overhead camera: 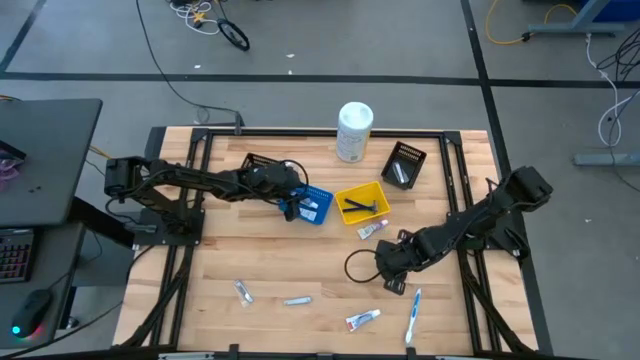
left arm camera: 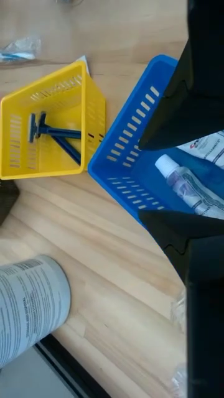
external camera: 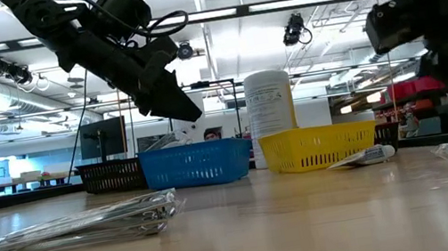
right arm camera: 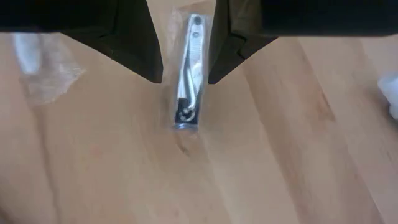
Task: Pick & Place Travel size toiletries
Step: Put the silver nail cutter into the right black bin
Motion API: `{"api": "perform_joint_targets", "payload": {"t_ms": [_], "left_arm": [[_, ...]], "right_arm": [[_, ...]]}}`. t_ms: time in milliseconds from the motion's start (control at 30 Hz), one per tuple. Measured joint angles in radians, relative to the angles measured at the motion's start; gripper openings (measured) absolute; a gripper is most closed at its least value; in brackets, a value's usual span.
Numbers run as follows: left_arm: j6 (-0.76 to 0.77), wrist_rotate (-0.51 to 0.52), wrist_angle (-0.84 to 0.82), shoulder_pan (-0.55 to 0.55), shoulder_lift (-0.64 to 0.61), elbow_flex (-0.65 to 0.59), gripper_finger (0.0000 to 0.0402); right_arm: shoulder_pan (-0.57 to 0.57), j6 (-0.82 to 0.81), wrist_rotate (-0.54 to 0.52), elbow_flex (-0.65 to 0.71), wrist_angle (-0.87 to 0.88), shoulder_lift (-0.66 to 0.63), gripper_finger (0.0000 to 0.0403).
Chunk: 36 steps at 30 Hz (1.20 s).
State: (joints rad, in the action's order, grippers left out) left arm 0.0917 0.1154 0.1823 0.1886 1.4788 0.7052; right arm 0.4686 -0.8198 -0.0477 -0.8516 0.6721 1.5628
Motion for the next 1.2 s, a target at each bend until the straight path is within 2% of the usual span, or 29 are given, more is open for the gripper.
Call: {"api": "perform_joint_targets", "payload": {"t_ms": [400, 700, 900, 1000, 1100, 1200], "left_arm": [[0.001, 0.000, -0.003, 0.000, 0.000, 0.000, 0.0176], [0.002, 0.000, -0.006, 0.000, 0.000, 0.000, 0.0176], [0.002, 0.000, -0.006, 0.000, 0.000, 0.000, 0.0176], [0.002, 0.000, -0.005, 0.000, 0.000, 0.000, 0.0176], [0.002, 0.000, -0.002, 0.000, 0.000, 0.000, 0.0176], [0.002, 0.000, -0.002, 0.000, 0.000, 0.000, 0.0176]], "right_arm": [[-0.001, 0.083, 0.010, -0.005, -0.031, 0.125, 0.0135], [-0.022, 0.103, 0.007, -0.003, -0.015, 0.129, 0.0067], [-0.056, 0.125, 0.029, -0.046, 0.001, 0.123, 0.0059], [-0.084, 0.205, -0.015, -0.119, 0.008, 0.101, 0.0057], [-0.114, 0.325, -0.098, -0.202, 0.112, 0.083, 0.0058], [-0.144, 0.394, -0.324, -0.282, 0.262, 0.050, 0.0063]]}}
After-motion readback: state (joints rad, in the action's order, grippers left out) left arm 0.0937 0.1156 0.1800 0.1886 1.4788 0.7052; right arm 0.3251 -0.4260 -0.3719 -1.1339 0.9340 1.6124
